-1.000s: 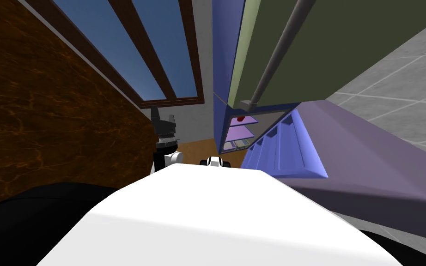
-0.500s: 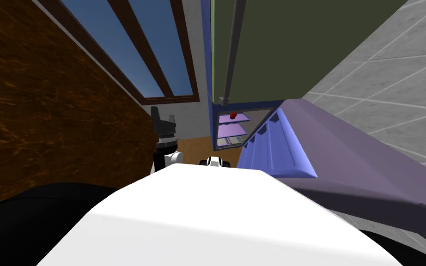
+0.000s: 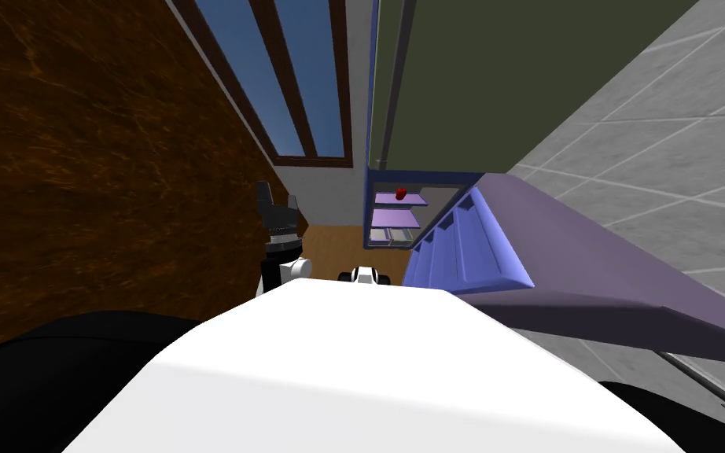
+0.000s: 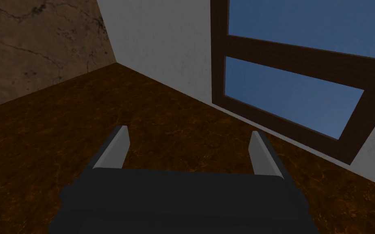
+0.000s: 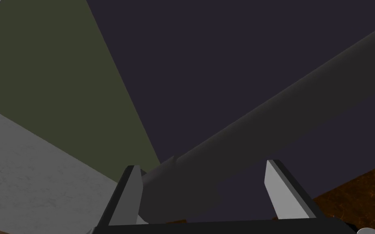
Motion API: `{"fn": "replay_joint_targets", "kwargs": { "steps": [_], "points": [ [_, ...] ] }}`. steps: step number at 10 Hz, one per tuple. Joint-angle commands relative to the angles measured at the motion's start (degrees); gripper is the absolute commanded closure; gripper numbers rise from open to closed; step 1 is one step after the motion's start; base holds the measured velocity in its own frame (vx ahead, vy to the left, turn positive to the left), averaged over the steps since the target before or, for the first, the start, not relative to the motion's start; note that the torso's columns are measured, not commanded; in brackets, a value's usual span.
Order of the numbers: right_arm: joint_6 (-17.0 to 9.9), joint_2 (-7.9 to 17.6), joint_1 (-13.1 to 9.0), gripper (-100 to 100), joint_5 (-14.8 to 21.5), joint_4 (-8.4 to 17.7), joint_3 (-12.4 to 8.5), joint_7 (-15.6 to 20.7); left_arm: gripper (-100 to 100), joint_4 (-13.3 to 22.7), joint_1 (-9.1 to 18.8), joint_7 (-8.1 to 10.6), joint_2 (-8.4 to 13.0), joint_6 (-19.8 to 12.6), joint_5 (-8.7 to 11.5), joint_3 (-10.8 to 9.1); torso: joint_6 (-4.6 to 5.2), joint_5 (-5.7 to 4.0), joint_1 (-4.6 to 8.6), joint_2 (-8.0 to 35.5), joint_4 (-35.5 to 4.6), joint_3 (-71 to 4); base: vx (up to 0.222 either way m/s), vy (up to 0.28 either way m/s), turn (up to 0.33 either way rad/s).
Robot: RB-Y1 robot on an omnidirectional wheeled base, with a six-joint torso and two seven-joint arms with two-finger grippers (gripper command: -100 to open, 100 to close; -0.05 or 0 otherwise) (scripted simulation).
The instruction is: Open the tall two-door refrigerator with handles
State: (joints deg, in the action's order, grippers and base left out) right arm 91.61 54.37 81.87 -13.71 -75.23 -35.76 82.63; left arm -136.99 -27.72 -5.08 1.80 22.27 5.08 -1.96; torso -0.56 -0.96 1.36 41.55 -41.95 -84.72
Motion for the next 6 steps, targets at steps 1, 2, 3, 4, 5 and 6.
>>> {"fn": "replay_joint_targets", "kwargs": {
  "steps": [1,2,3,4,5,6],
  "points": [
    [-3.5,0.7,-3.4,100,0.3,2.3,0.6,0.1,0,0.0,0.0,0.0,0.0,0.0,0.0,0.01,0.06,-0.25,-0.14,-0.2,0.0,0.2,-0.139,-0.043,0.249],
    [-3.5,0.7,-3.4,100,0.3,2.3,0.6,0.1,0,0.0,0.0,0.0,0.0,0.0,0.0,0.01,0.09,-0.33,-0.31,-0.6,0.1,0.0,-0.005,0.01,0.053],
    [-5.2,3.5,-6.2,100,-0.4,5.2,3.0,-1.1,0,0.0,-0.1,0.0,0.0,0.0,0.0,0.0,0.14,-0.36,-0.28,-0.8,0.2,-0.1,-0.222,-0.115,0.193],
    [-5.2,3.7,-8.5,100,-0.4,7.2,3.0,-1.1,0,0.0,0.0,0.0,0.0,0.0,0.0,0.0,-0.33,-0.43,0.59,-0.2,0.2,0.0,-0.361,-0.158,0.317],
    [-4.3,4.7,-4.3,-100,-2.8,5.6,0.1,-1.8,0,0.0,0.0,0.0,0.0,0.0,0.0,0.0,-0.3,-0.4,0.7,0.0,0.0,0.0,-0.206,-0.003,0.095],
    [-4.8,5.5,-2.9,-100,-3.9,5.3,-1.1,-2.1,0,0.0,0.0,0.0,0.0,0.0,0.0,-0.01,0.26,0.25,-0.41,-0.2,0.0,-0.2,-0.043,0.078,-0.045]
  ]
}}
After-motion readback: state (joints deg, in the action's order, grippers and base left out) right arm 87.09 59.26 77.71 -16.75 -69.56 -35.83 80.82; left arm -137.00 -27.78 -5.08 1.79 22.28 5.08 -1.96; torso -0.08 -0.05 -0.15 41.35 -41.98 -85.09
